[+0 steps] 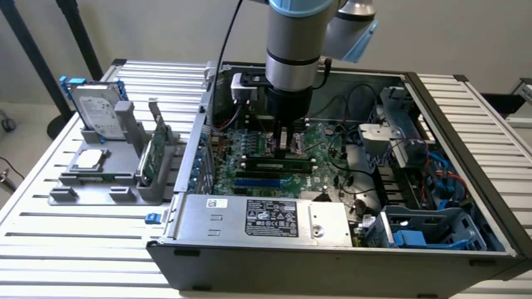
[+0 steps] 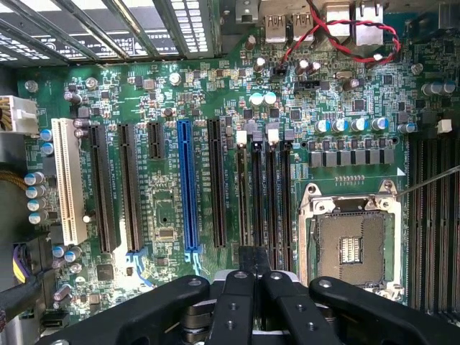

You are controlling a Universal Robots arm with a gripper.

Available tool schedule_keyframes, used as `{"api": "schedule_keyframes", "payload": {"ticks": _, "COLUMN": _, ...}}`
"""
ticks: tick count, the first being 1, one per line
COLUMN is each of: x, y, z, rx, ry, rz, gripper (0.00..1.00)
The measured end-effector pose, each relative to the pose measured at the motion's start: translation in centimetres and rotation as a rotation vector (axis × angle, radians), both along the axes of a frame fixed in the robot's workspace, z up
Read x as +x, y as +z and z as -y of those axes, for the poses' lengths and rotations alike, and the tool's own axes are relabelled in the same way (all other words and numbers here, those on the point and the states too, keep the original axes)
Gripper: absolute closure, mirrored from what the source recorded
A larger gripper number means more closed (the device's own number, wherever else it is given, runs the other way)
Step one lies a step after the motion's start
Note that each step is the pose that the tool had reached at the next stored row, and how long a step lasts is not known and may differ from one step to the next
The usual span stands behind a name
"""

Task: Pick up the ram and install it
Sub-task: 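Press down the ram until it locks into place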

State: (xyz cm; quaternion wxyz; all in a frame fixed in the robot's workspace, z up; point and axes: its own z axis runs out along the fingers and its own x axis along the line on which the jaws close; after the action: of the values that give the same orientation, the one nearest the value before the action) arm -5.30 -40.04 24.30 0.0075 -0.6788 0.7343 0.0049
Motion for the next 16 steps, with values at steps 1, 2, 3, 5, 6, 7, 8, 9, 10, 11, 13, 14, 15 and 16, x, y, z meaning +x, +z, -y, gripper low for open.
{"api": "schedule_keyframes", "payload": {"ticks": 1, "x": 0.0, "y": 0.0, "z": 0.0, "rx": 0.0, "ry": 0.0, "rz": 0.0, "gripper": 0.89}}
{"api": "schedule_keyframes", "payload": {"ticks": 2, "x": 0.0, "y": 0.0, "z": 0.0, "rx": 0.0, "ry": 0.0, "rz": 0.0, "gripper": 0.89}}
{"api": "schedule_keyframes", "payload": {"ticks": 3, "x": 0.0, "y": 0.0, "z": 0.0, "rx": -0.0001, "ry": 0.0, "rz": 0.0, "gripper": 0.89}}
{"api": "schedule_keyframes", "payload": {"ticks": 5, "x": 0.0, "y": 0.0, "z": 0.0, "rx": 0.0, "ry": 0.0, "rz": 0.0, "gripper": 0.89}}
{"api": "schedule_keyframes", "payload": {"ticks": 6, "x": 0.0, "y": 0.0, "z": 0.0, "rx": 0.0, "ry": 0.0, "rz": 0.0, "gripper": 0.89}}
{"api": "schedule_keyframes", "payload": {"ticks": 7, "x": 0.04, "y": 0.0, "z": 0.0, "rx": -0.0001, "ry": 0.0, "rz": -0.0001, "gripper": 0.89}}
{"api": "schedule_keyframes", "payload": {"ticks": 8, "x": 0.1, "y": 0.0, "z": 0.01, "rx": -0.0001, "ry": 0.0, "rz": -0.0001, "gripper": 0.89}}
{"api": "schedule_keyframes", "payload": {"ticks": 9, "x": 0.2, "y": -0.02, "z": 0.0, "rx": -0.0001, "ry": 0.0, "rz": -0.0001, "gripper": 0.89}}
{"api": "schedule_keyframes", "payload": {"ticks": 10, "x": 0.26, "y": -0.04, "z": 0.0, "rx": -0.0001, "ry": 0.0, "rz": -0.0002, "gripper": 0.89}}
{"api": "schedule_keyframes", "payload": {"ticks": 11, "x": 0.29, "y": -0.07, "z": 0.0, "rx": -0.0001, "ry": 0.0, "rz": -0.0003, "gripper": 0.89}}
{"api": "schedule_keyframes", "payload": {"ticks": 13, "x": 0.29, "y": -0.25, "z": 0.0, "rx": -0.0001, "ry": 0.0, "rz": -0.0004, "gripper": 0.89}}
{"api": "schedule_keyframes", "payload": {"ticks": 14, "x": 0.29, "y": -0.37, "z": 0.0, "rx": -0.0001, "ry": 0.0, "rz": -0.0004, "gripper": 0.89}}
{"api": "schedule_keyframes", "payload": {"ticks": 15, "x": 0.29, "y": -0.5, "z": 0.0, "rx": -0.0001, "ry": 0.0, "rz": -0.0004, "gripper": 0.89}}
{"api": "schedule_keyframes", "payload": {"ticks": 16, "x": 0.29, "y": -0.61, "z": 0.0, "rx": 0.0, "ry": 0.0, "rz": -0.0004, "gripper": 0.89}}
